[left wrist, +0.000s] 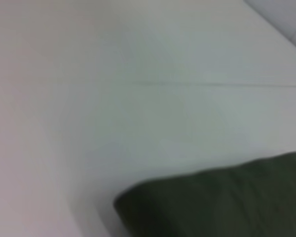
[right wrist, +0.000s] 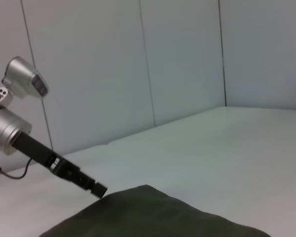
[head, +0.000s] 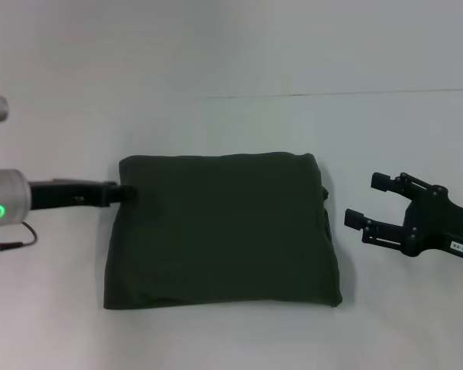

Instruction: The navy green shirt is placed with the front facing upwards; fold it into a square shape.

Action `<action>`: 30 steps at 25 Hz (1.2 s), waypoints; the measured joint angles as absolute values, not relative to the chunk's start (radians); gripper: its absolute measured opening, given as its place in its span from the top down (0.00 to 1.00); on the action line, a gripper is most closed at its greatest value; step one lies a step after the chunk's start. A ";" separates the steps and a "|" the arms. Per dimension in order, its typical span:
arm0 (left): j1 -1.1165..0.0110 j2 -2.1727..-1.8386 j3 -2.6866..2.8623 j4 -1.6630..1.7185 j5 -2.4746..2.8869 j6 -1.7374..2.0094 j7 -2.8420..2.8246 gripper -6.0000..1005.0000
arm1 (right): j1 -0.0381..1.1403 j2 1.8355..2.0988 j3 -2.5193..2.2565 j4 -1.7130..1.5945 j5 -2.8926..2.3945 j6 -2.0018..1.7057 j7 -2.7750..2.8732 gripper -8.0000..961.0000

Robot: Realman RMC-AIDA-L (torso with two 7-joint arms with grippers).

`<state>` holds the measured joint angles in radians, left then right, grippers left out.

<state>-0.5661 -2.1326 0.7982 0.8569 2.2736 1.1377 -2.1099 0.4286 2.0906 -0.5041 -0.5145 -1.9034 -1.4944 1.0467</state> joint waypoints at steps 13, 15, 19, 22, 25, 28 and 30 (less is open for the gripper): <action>-0.547 -2.136 0.706 0.940 2.084 1.537 -1.679 0.31 | 0.459 2.091 -0.728 -0.530 -1.905 -1.642 0.970 0.05; -0.543 -2.134 0.670 0.903 2.055 1.599 -1.602 0.24 | 0.464 2.093 -0.769 -0.528 -1.904 -1.655 0.967 0.05; -0.534 -2.123 0.603 0.799 2.044 1.739 -1.437 0.10 | 0.474 2.096 -0.831 -0.502 -1.900 -1.672 0.942 0.05; -0.508 -2.126 0.584 0.759 2.058 1.828 -1.333 0.09 | 0.485 2.098 -0.852 -0.464 -1.899 -1.681 0.917 0.05; -0.458 -2.145 0.582 0.755 2.087 1.870 -1.250 0.08 | 0.492 2.098 -0.875 -0.419 -1.899 -1.682 0.870 0.05; -0.417 -2.160 0.580 0.752 2.118 1.877 -1.172 0.08 | 0.493 2.098 -0.884 -0.375 -1.900 -1.675 0.806 0.05; -0.400 -2.165 0.579 0.746 2.128 1.881 -1.133 0.08 | 0.493 2.099 -0.884 -0.356 -1.901 -1.674 0.780 0.05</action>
